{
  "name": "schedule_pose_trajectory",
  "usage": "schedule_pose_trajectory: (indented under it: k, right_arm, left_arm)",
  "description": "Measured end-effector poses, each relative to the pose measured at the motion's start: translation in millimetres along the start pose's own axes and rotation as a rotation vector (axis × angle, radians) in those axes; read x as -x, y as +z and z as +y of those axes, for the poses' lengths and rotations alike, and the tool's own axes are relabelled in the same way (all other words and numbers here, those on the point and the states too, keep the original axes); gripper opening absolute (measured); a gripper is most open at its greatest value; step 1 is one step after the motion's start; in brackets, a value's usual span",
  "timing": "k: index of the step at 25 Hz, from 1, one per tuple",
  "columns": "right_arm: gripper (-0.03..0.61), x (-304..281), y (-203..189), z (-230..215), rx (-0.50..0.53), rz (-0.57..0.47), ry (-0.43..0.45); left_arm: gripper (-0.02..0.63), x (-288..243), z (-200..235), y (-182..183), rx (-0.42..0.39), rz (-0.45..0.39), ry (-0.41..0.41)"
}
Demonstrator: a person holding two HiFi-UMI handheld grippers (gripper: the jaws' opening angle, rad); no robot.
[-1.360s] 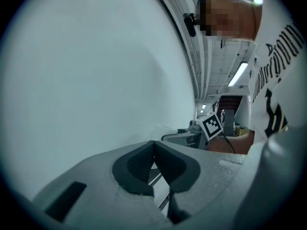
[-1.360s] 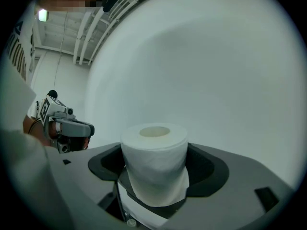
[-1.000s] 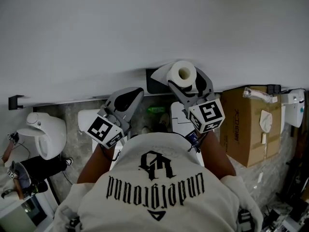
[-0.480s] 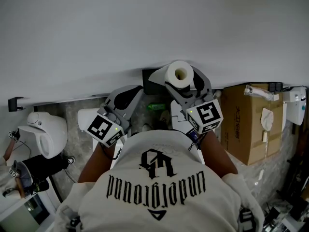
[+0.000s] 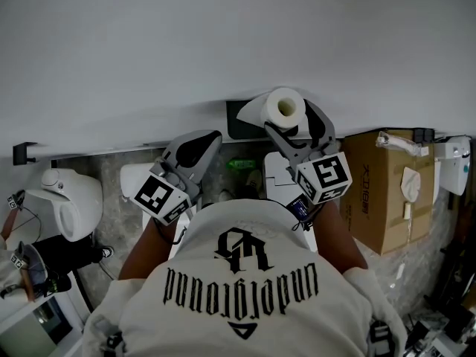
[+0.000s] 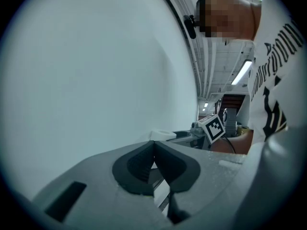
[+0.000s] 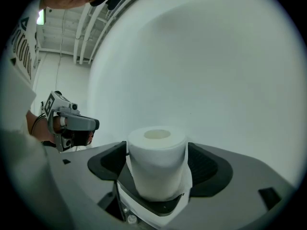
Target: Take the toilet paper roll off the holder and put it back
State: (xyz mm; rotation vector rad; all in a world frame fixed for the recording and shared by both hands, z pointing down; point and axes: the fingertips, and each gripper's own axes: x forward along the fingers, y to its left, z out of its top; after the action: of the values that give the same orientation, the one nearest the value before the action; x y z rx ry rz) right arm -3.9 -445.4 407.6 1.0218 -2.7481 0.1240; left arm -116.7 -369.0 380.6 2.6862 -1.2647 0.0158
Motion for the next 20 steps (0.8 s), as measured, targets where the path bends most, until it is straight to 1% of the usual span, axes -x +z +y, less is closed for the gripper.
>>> schedule_pose_trajectory:
  k: [9,20]
  right_arm:
    - [0.353,28.3,5.1,18.1,-0.01,-0.024,-0.074]
    - [0.351,61.0,14.1,61.0,-0.004,-0.061,-0.146]
  left_arm:
    - [0.014,29.1,-21.8,0.9,-0.01,-0.011,-0.035]
    - [0.014,77.3,-41.2,3.2,-0.028,-0.032,-0.081]
